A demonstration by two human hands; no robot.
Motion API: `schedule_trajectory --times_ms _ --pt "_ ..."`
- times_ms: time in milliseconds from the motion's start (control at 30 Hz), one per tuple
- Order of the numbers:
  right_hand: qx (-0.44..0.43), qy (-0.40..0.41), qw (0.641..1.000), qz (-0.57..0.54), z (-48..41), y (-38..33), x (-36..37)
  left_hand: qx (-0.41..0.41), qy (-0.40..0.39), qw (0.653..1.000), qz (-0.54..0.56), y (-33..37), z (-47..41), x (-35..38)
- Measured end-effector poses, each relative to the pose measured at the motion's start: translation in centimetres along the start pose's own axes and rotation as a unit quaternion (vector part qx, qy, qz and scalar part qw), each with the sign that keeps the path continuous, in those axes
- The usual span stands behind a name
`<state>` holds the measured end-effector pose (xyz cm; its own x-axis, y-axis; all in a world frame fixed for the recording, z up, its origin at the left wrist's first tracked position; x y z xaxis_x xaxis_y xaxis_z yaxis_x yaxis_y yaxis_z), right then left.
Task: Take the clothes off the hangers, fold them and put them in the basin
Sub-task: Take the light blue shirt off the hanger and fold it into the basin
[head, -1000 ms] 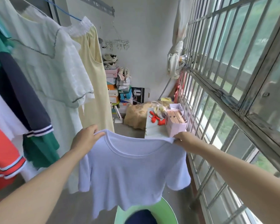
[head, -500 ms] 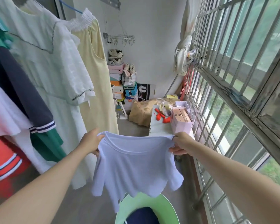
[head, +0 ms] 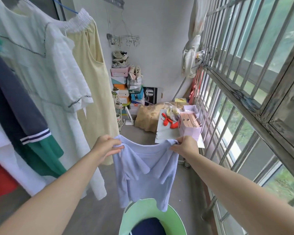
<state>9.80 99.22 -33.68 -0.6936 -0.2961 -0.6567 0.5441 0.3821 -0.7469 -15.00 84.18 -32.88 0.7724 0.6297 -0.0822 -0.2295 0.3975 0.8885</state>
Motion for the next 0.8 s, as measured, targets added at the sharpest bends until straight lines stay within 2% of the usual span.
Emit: schedule_trajectory --times_ms 100,267,433,567,700,800 --pt "-0.022 0.014 0.999 0.042 -0.4 0.3 -0.5 0.018 0.012 0.999 -0.049 -0.2 -0.5 0.6" --pt "-0.011 0.052 0.993 0.107 -0.9 0.8 -0.9 0.065 0.043 0.987 -0.144 -0.4 -0.5 0.6" --pt "-0.071 0.053 0.962 0.258 -0.5 -0.1 -1.3 0.121 0.094 0.955 -0.253 -0.3 -1.4 0.2" --pt "-0.159 0.008 0.966 0.204 -1.3 0.3 -0.9 0.159 0.128 0.946 -0.253 0.7 -0.5 0.5" --pt "-0.134 -0.056 0.985 0.091 -1.4 0.5 -0.5 0.16 0.143 0.942 -0.259 1.2 -0.5 0.4" --pt "-0.12 -0.058 0.991 0.017 -1.0 0.3 0.2 0.132 0.175 0.932 -0.29 1.3 -0.7 0.3"
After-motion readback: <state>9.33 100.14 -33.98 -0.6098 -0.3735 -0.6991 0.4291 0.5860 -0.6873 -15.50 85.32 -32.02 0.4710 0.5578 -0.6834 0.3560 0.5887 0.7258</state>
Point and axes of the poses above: each hand's wrist, its own z-axis away from the middle knuckle, its own x-axis out of the palm, y = z × x, the point moved 2 cm from there along -z, towards the middle knuckle, and after that the axes turned 10 degrees about -x, right-handed, at the moved point
